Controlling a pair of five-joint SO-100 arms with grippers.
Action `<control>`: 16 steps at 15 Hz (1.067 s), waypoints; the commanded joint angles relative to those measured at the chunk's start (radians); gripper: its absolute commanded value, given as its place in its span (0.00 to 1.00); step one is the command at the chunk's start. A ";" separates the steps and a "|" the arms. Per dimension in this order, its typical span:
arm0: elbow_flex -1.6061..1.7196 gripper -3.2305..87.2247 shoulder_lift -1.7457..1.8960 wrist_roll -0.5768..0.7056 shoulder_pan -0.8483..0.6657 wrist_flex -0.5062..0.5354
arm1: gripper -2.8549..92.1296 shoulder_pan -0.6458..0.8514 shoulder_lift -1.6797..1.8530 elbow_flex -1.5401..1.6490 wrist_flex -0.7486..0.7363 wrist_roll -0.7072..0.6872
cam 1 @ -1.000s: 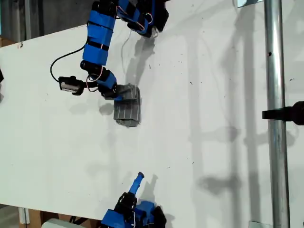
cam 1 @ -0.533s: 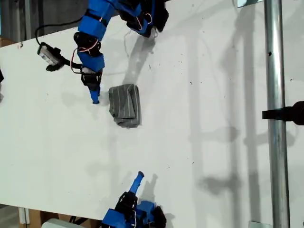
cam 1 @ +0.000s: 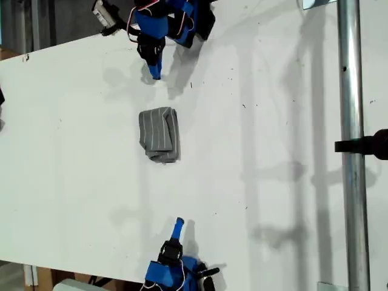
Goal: Grasp corners of a towel and fold twice.
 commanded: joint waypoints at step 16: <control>0.275 0.01 0.109 0.123 -0.057 0.140 | 0.15 -0.290 0.025 0.161 0.106 0.193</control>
